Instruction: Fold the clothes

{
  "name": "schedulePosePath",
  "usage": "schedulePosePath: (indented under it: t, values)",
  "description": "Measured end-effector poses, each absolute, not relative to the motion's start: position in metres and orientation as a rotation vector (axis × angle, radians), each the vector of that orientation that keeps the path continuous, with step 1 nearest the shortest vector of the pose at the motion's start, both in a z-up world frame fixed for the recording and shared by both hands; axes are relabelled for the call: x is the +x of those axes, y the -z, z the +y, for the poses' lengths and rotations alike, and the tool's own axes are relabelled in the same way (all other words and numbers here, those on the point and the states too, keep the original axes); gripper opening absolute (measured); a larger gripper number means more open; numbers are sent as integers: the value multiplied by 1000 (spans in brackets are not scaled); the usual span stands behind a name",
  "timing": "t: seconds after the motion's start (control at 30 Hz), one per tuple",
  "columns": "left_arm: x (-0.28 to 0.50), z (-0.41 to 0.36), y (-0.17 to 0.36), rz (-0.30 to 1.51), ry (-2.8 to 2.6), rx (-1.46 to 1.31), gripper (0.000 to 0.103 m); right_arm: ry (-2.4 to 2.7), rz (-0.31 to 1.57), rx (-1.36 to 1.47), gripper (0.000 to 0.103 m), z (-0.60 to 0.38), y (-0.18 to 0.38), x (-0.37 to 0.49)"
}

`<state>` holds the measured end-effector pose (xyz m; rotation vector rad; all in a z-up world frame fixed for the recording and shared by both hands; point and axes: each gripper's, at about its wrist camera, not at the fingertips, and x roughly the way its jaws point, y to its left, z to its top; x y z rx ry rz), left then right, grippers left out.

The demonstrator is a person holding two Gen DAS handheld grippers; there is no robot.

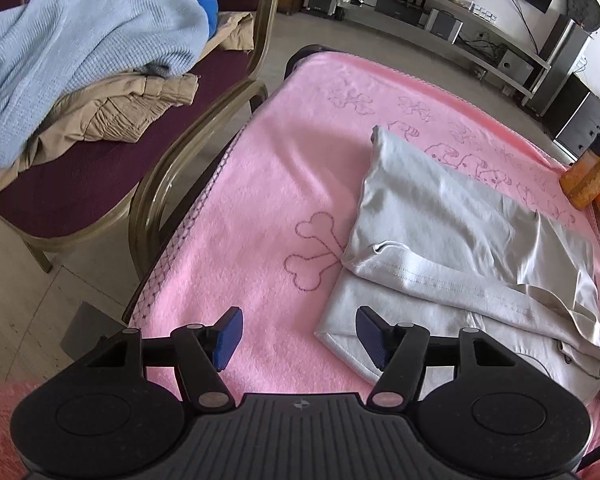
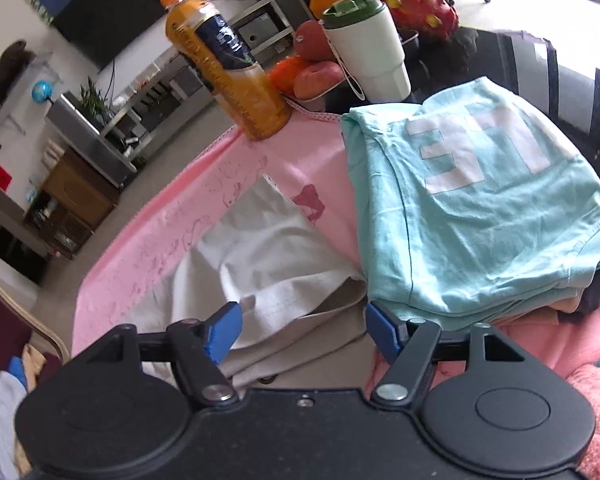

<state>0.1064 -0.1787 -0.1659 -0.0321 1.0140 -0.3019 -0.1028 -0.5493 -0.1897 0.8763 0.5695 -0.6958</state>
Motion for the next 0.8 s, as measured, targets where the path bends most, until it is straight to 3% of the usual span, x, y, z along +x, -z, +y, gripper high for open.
schedulePosePath:
  t: [0.37, 0.47, 0.53, 0.8]
  values:
    - [109, -168, 136, 863, 295, -16, 58, 575, 553, 907, 70, -577, 191, -106]
    - [115, -159, 123, 800, 274, -17, 53, 531, 538, 923, 72, -591, 192, -112]
    - [118, -161, 118, 784, 279, -4, 44, 506, 527, 950, 73, -599, 195, -115]
    - [128, -226, 117, 809, 393, 213, 45, 437, 601, 927, 72, -612, 196, -97]
